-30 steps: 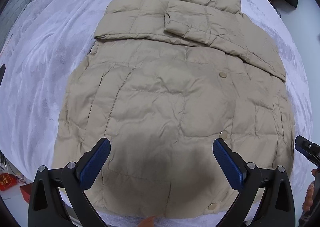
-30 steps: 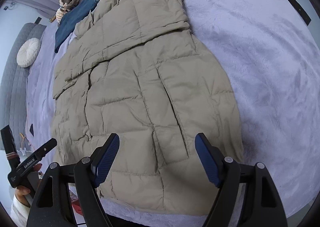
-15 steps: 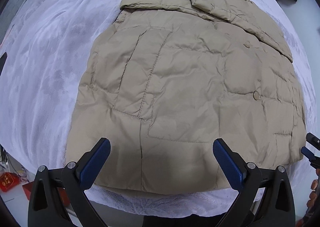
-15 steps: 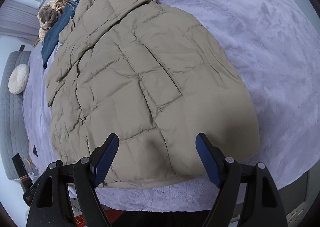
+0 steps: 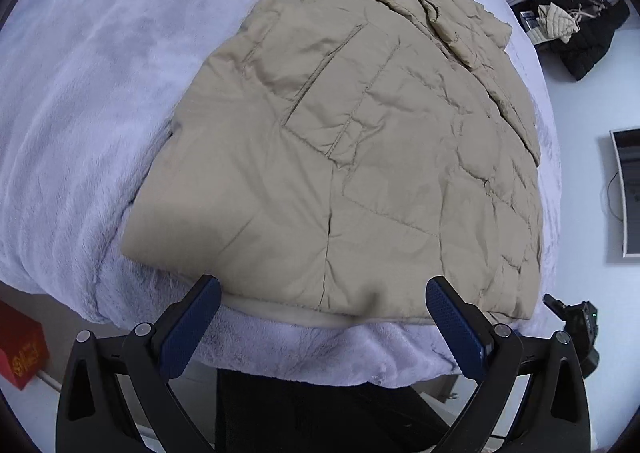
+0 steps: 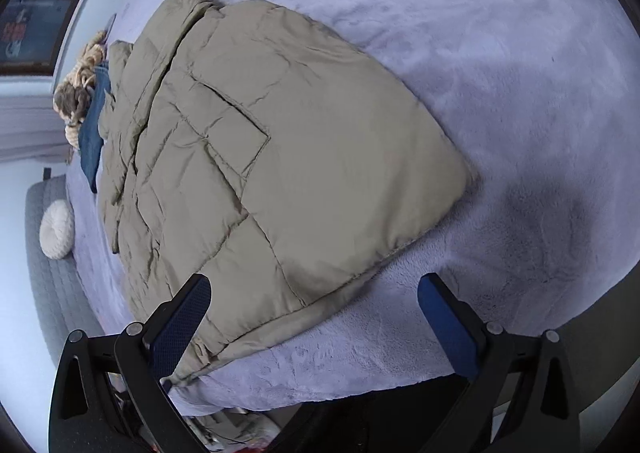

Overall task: Fold large clothes
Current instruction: 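Move both open tools to the hem edge of the beige jacket, then grasp the hem with both tools and fold it up toward the collar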

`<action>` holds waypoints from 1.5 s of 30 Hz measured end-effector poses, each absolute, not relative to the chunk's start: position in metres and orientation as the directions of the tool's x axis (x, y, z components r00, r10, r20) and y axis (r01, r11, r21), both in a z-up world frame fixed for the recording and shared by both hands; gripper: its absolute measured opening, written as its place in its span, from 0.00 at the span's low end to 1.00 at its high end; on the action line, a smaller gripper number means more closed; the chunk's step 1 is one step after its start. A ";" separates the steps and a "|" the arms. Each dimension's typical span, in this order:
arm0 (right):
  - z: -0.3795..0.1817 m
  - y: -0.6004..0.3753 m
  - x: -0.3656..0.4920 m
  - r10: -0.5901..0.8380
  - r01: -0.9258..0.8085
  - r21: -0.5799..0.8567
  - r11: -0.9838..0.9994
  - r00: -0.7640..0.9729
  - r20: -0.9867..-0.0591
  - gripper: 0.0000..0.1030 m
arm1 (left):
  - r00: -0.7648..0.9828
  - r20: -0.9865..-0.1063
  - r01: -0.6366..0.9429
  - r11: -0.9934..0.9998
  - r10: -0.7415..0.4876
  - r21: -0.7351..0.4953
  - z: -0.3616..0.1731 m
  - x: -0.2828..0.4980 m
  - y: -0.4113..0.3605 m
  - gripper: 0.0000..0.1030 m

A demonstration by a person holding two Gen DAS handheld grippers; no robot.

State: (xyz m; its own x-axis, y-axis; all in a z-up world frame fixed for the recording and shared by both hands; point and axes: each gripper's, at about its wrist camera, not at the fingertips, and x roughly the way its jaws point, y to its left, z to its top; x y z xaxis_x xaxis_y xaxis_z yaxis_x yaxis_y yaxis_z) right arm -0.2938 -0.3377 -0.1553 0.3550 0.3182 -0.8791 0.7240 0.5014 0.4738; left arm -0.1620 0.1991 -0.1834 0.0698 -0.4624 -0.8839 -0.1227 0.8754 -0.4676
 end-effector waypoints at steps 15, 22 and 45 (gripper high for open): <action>-0.190 -0.333 -0.281 0.448 0.729 0.612 0.306 0.457 -0.768 1.00 | 0.100 -0.816 -0.255 0.778 -0.570 -0.575 -0.218 -0.143 0.183 0.95; -0.194 -0.339 -0.280 0.463 0.725 0.662 0.187 0.530 -0.711 0.71 | 0.102 -0.834 -0.192 0.812 -0.542 -0.551 -0.214 -0.127 0.177 0.24; -0.040 -0.345 -0.135 0.326 0.407 0.565 0.718 0.520 -0.789 0.06 | 0.480 -0.745 0.044 0.861 -0.464 -0.507 -0.044 -0.026 0.149 0.18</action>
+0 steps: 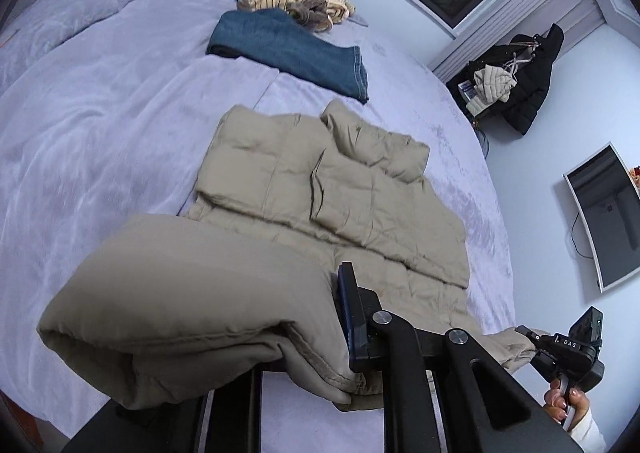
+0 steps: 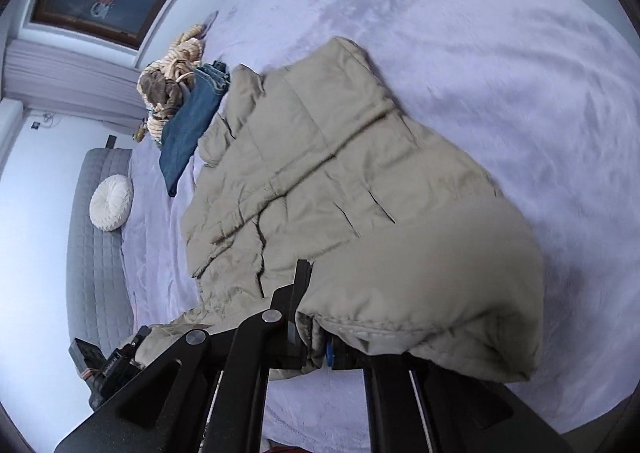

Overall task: Fold large clothes
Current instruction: 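Grasp the hem with both tools and fold it up toward the collar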

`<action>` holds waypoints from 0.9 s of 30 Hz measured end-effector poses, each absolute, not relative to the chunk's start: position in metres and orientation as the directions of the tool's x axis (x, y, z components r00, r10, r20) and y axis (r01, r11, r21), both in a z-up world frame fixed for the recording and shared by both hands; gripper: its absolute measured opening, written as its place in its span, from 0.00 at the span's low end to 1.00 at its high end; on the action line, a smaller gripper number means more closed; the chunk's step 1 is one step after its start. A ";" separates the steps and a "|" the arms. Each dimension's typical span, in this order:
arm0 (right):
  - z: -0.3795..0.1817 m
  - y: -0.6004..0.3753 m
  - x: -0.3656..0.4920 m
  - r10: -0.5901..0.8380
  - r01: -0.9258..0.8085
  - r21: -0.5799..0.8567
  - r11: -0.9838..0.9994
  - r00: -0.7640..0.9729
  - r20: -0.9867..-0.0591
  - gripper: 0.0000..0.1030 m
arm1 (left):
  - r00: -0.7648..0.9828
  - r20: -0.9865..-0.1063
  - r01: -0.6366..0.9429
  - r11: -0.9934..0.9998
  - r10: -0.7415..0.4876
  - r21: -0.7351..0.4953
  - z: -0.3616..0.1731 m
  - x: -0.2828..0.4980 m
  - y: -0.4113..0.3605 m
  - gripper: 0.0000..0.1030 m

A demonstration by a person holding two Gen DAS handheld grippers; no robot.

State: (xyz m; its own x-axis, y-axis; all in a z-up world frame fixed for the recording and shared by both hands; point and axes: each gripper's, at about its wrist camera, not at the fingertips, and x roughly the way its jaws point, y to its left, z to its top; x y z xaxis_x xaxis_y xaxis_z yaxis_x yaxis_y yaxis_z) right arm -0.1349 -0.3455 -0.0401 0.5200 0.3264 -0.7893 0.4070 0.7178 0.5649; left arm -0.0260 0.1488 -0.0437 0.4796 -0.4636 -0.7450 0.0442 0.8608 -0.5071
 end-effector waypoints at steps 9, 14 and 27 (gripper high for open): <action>0.023 -0.359 0.011 0.318 0.187 0.485 0.854 0.551 -0.772 0.06 | 0.616 -0.693 0.039 0.893 -0.375 -0.448 -0.008 0.075 0.115 0.18; 0.015 -0.356 0.090 0.288 0.156 0.435 0.887 0.550 -0.784 0.06 | 0.611 -0.716 0.018 0.910 -0.338 -0.415 -0.029 0.147 0.107 0.18; -0.113 -0.384 0.197 0.207 0.367 0.414 0.833 0.486 -0.849 0.06 | 0.465 -0.834 0.004 0.943 -0.296 -0.333 -0.162 0.273 0.069 0.18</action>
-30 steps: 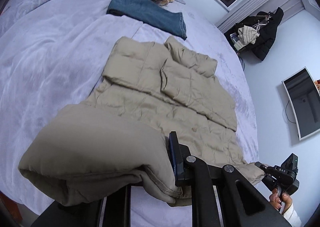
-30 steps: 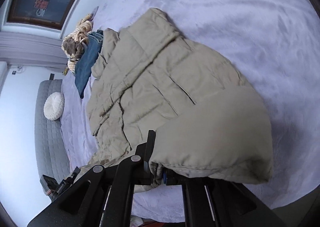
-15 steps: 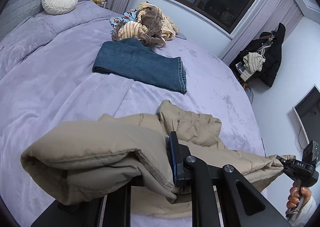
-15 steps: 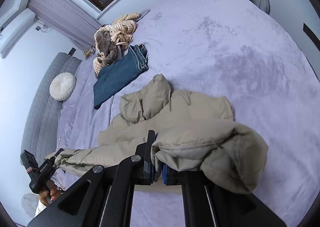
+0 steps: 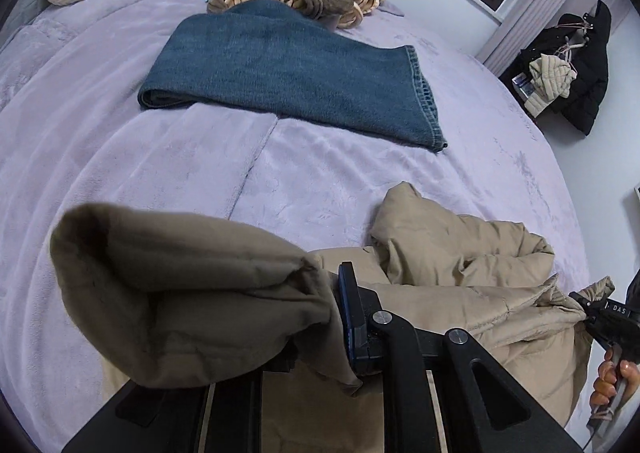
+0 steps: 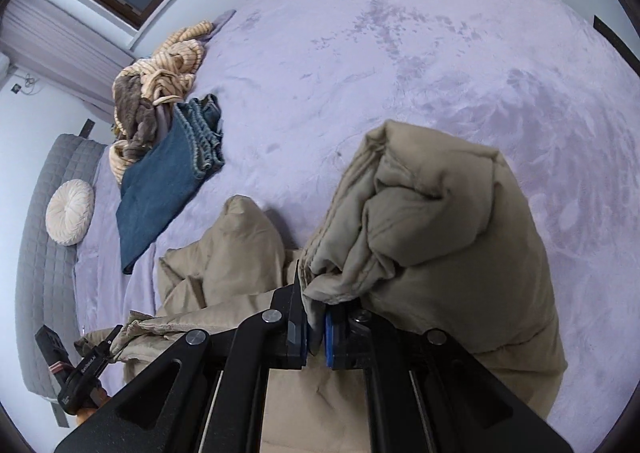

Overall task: Fold large clothes
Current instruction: 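Grasp the hem with both tools and fold it up toward the collar, then open both tools to release the folded hem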

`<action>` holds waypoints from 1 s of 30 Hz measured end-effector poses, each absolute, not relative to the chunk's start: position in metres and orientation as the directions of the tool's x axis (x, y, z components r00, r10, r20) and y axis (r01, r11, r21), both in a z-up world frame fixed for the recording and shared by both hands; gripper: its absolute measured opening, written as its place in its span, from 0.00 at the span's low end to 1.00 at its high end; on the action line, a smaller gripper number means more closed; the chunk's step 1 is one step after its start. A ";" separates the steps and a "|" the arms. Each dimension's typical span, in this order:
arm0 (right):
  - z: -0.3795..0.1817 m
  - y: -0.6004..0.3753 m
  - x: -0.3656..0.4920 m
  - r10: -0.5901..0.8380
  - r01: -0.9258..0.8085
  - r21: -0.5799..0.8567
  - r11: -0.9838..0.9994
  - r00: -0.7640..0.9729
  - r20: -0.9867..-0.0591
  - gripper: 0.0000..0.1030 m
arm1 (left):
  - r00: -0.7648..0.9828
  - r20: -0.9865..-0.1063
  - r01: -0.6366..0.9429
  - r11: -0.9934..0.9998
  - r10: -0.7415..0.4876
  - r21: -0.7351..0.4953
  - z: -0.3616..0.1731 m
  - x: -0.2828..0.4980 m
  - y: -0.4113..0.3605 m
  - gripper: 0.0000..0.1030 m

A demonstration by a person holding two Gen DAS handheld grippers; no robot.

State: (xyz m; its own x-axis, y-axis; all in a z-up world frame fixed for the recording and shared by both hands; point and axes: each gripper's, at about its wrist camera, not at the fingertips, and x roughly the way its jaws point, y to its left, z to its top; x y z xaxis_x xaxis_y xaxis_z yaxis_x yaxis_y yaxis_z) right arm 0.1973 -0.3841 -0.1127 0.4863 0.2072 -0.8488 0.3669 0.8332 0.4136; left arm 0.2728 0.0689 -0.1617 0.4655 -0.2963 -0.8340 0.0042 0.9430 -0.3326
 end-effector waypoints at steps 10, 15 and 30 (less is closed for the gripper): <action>-0.154 -0.395 0.214 0.268 0.384 0.468 0.796 0.470 -0.841 0.07 | 0.438 -0.836 0.052 0.938 -0.331 -0.344 -0.182 0.283 0.065 0.52; -0.136 -0.397 0.208 0.282 0.367 0.479 0.797 0.476 -0.833 0.20 | 0.523 -0.815 0.053 0.964 -0.249 -0.261 -0.147 0.268 0.072 1.00; -0.091 -0.326 0.184 0.326 0.136 0.438 0.889 0.484 -0.812 0.05 | 0.497 -0.773 0.298 0.914 -0.393 -0.273 -0.121 0.238 0.011 0.40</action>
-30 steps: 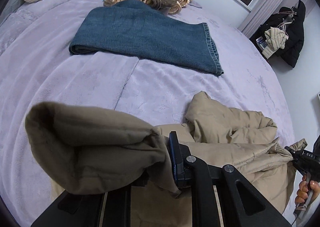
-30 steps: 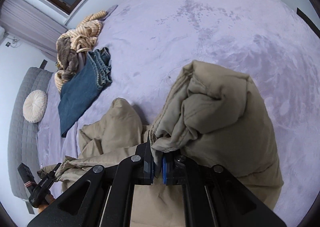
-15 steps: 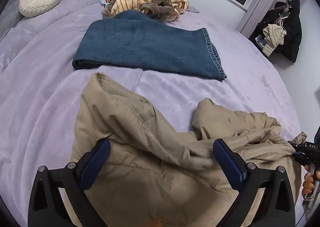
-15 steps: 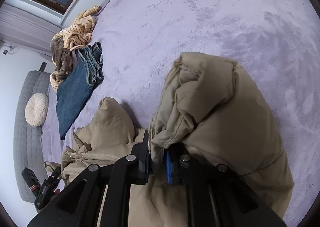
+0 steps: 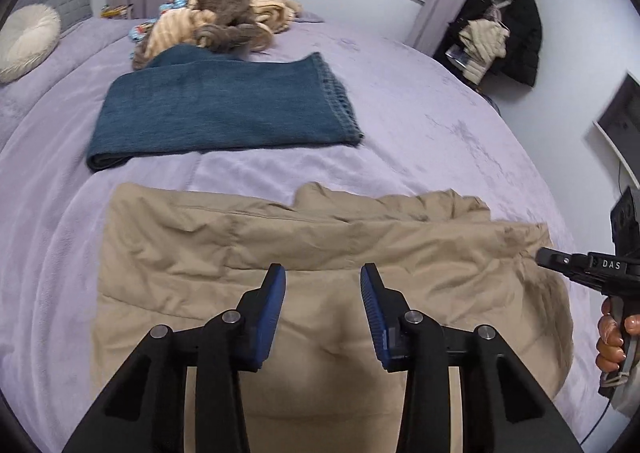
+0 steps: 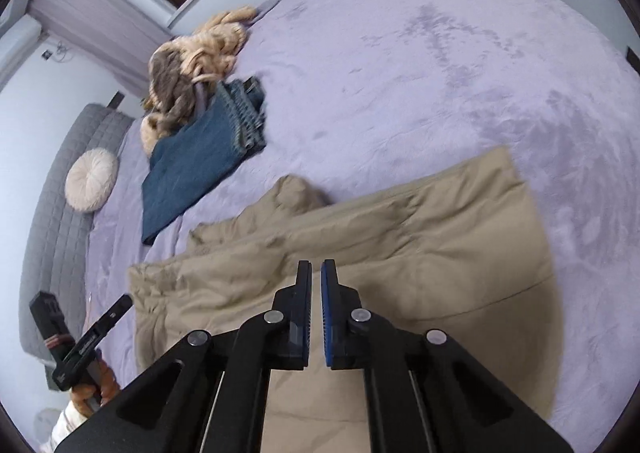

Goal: Fold large clothes

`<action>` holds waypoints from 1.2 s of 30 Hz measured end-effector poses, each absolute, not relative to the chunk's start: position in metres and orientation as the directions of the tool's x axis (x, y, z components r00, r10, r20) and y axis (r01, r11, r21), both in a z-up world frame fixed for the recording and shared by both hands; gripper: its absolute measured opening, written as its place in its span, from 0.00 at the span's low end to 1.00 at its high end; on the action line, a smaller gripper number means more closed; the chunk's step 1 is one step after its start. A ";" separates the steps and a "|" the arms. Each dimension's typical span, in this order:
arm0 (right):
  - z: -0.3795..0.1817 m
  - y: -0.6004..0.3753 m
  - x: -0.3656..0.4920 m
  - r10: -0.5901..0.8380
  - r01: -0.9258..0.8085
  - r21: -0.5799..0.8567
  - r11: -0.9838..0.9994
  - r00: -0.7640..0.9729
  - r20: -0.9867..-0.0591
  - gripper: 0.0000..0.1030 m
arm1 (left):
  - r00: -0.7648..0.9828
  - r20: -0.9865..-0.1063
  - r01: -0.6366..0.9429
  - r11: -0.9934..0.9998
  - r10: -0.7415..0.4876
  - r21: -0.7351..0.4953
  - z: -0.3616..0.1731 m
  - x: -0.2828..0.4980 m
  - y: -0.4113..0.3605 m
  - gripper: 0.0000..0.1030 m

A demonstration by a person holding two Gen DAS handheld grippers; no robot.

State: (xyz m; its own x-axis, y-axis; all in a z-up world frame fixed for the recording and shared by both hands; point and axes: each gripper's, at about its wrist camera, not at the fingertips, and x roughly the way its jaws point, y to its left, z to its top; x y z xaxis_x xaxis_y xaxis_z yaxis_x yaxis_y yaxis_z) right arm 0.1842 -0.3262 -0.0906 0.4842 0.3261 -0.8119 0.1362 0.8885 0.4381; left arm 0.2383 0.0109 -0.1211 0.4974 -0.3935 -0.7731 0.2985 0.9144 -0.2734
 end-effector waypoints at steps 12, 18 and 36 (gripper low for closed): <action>-0.180 -0.277 0.222 0.329 0.069 0.384 0.921 0.396 -0.858 0.00 | 0.431 -0.842 0.268 0.937 -0.325 -0.225 -0.197 0.265 -0.040 0.41; -0.146 -0.342 0.216 0.166 0.145 0.252 0.957 0.442 -0.882 0.00 | 0.502 -0.844 0.198 0.975 -0.190 -0.102 -0.181 0.283 0.019 0.41; -0.177 -0.438 0.219 0.042 0.435 0.230 0.871 0.399 -0.916 0.04 | 0.455 -0.887 -0.005 0.996 -0.079 -0.091 -0.221 0.316 0.080 0.41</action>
